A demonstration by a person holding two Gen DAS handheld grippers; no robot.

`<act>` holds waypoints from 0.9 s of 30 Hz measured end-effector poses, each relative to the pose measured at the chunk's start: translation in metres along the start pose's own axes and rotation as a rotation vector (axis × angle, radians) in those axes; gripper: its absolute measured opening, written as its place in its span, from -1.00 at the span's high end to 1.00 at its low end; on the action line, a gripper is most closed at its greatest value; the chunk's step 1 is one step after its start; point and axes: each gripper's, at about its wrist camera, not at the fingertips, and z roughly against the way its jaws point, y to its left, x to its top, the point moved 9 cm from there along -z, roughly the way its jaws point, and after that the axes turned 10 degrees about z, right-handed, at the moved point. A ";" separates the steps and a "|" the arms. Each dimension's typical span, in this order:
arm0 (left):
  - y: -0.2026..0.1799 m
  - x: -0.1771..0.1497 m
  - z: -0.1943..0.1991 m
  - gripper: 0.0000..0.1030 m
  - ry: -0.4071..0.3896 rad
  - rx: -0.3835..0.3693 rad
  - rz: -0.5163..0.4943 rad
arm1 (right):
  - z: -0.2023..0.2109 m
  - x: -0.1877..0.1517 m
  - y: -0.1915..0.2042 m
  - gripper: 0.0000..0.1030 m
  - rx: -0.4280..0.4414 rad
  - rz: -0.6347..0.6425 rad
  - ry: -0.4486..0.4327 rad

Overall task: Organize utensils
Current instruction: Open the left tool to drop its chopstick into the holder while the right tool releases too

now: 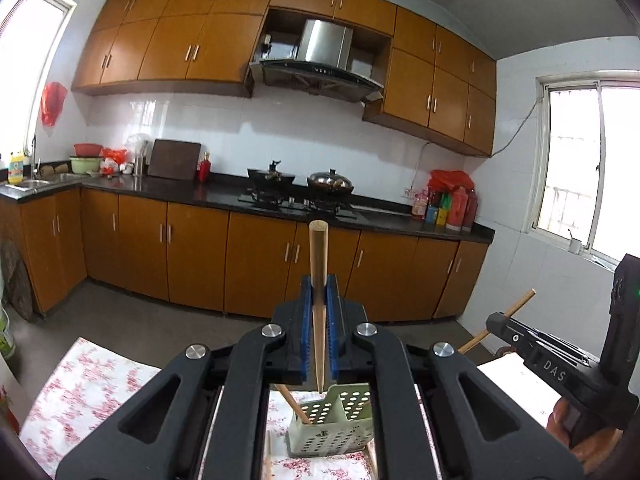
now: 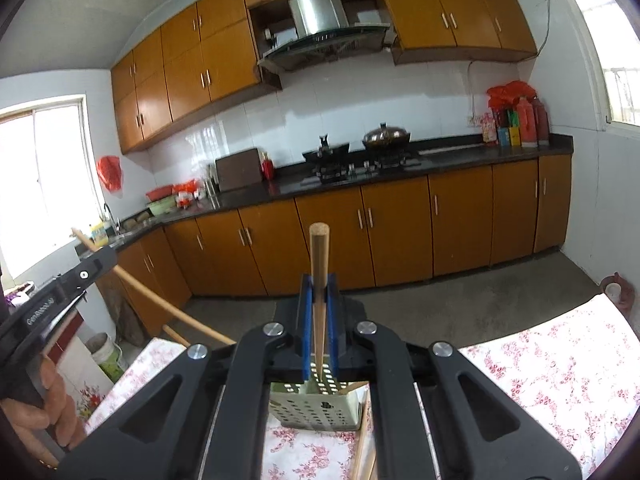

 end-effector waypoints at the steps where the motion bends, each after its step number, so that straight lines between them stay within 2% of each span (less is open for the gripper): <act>1: 0.002 -0.009 -0.009 0.86 0.021 0.013 0.000 | -0.004 -0.004 0.000 0.85 0.000 -0.003 0.010; 5: 0.011 -0.038 -0.031 0.86 0.099 0.037 0.013 | -0.023 -0.022 0.000 0.85 0.002 -0.013 0.054; 10: 0.021 -0.061 -0.039 0.86 0.172 0.053 0.035 | -0.031 -0.036 -0.002 0.80 -0.005 -0.021 0.088; 15: 0.024 -0.055 -0.025 0.80 0.154 0.054 0.034 | -0.014 -0.036 -0.010 0.74 -0.035 -0.043 0.064; 17: 0.026 -0.050 -0.016 0.64 0.140 0.053 0.035 | 0.000 -0.034 -0.017 0.73 -0.057 -0.046 0.046; 20: 0.032 -0.043 0.000 0.54 0.117 0.059 0.039 | 0.021 -0.037 -0.028 0.70 -0.102 -0.046 0.029; 24: 0.044 -0.041 0.017 0.54 0.107 0.070 0.045 | 0.042 -0.059 -0.048 0.68 -0.151 -0.072 0.045; 27: 0.066 -0.052 0.029 0.54 0.123 0.102 0.054 | 0.044 -0.087 -0.063 0.67 -0.190 -0.081 0.097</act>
